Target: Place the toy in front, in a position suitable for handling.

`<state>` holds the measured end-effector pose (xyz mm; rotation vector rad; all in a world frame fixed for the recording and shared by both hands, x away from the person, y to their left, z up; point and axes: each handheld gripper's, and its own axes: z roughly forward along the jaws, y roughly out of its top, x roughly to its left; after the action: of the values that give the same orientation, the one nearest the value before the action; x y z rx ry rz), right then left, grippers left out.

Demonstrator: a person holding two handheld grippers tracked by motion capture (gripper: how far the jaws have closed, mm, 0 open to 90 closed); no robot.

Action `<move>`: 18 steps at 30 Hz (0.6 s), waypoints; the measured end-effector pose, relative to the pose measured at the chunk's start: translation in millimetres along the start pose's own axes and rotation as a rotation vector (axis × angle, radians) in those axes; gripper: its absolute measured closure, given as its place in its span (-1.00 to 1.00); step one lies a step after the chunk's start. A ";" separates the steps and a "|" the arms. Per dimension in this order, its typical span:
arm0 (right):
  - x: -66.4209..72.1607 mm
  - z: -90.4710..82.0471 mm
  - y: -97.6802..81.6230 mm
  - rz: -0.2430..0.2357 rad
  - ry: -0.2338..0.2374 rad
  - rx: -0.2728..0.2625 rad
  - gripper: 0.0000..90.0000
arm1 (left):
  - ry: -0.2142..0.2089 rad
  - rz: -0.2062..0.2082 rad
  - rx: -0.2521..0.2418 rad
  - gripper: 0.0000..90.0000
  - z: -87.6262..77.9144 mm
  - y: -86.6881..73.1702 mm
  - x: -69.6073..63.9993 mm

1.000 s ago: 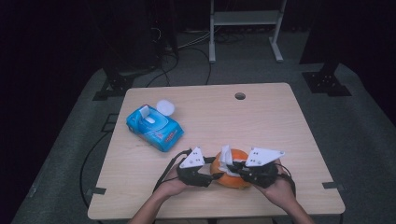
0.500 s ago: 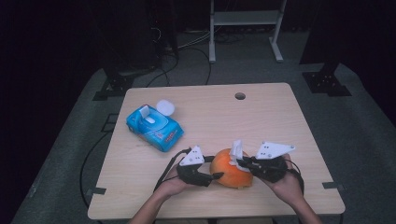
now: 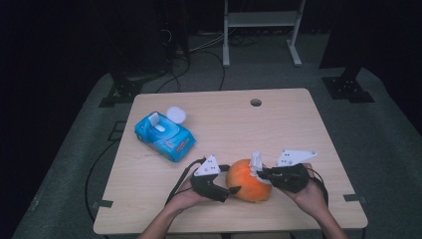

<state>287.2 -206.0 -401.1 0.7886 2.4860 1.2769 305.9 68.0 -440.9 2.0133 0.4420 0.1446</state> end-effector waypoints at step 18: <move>11.5 -0.7 12.9 -0.064 -0.003 -0.029 0.87 | 0.001 0.107 -0.001 -0.34 -1.4 4.7 -11.1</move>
<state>282.0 -193.9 -390.0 0.6979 2.4640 1.2864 296.4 63.2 -435.1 2.0365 0.3348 0.2121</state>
